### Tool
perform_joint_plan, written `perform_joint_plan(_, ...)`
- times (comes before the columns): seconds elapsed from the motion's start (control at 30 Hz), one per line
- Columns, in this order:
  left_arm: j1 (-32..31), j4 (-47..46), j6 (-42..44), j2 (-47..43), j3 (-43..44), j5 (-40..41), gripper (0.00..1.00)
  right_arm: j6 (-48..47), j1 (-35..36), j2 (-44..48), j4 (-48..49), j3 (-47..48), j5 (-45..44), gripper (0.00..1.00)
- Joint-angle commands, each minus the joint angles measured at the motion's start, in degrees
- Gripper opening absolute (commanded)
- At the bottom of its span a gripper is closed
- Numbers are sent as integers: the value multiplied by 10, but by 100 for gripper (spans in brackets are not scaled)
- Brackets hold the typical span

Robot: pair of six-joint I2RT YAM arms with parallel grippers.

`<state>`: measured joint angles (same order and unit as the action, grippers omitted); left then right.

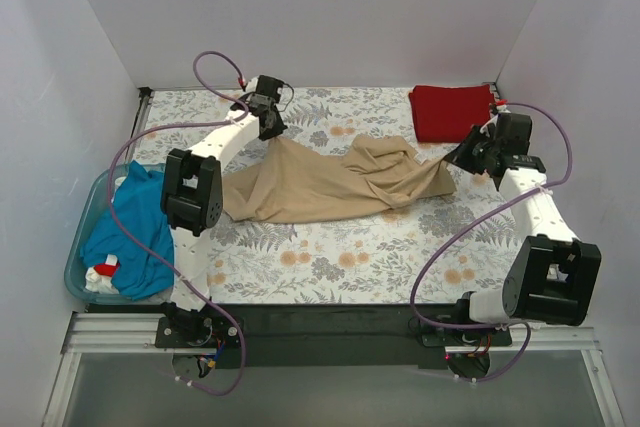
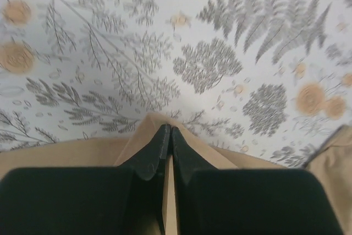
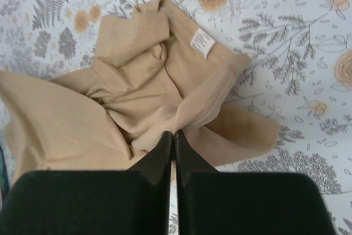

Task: Fold and stack the t-shirts
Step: Flatten the tshirt out

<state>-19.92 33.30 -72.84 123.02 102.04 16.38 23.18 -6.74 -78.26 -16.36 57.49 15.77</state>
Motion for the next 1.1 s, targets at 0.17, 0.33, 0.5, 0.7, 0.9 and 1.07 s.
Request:
perform_joint_plan(0.17, 73, -37, 17, -65, 148, -54, 0, 50, -1, -99, 35, 205, 29, 1)
perform_joint_plan(0.33, 128, -44, 3, -53, 295, -100, 0, 70, -8, -181, -13, 457, 44, 1)
perform_joint_plan(0.5, 161, -94, -6, -177, 212, -104, 0, 78, -31, -214, -92, 599, 95, 1)
perform_joint_plan(0.7, 167, -148, -79, -390, -131, -83, 0, 24, -40, -91, -99, 376, 72, 1)
perform_joint_plan(0.9, 166, -177, -179, -505, -443, -143, 0, -13, -42, -32, -74, 142, 18, 5)
perform_joint_plan(1.07, 165, -223, -223, -517, -595, -235, 42, -12, -40, -103, -48, 111, 59, 26)
